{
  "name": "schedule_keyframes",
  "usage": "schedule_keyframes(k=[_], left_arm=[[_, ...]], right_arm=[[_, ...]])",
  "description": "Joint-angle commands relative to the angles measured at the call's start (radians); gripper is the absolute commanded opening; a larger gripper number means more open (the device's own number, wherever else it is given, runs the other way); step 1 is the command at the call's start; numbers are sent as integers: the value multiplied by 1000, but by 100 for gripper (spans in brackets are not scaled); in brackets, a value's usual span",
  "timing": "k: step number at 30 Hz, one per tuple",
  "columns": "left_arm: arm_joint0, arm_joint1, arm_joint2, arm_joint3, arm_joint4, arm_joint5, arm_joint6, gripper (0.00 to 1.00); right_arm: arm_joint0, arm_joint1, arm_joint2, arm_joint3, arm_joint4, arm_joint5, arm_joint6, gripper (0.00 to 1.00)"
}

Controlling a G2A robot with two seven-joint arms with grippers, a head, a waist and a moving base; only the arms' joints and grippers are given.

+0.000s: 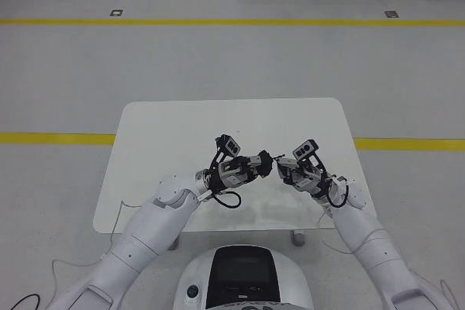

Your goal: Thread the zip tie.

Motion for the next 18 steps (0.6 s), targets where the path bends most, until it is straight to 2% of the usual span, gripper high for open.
schedule_keyframes(k=[1,18], left_arm=[[0,0,0,0,0,0,0,0],[0,0,0,0,0,0,0,0]], right_arm=[[0,0,2,1,-2,1,0,0],[0,-5,15,12,-22,6,-3,0]])
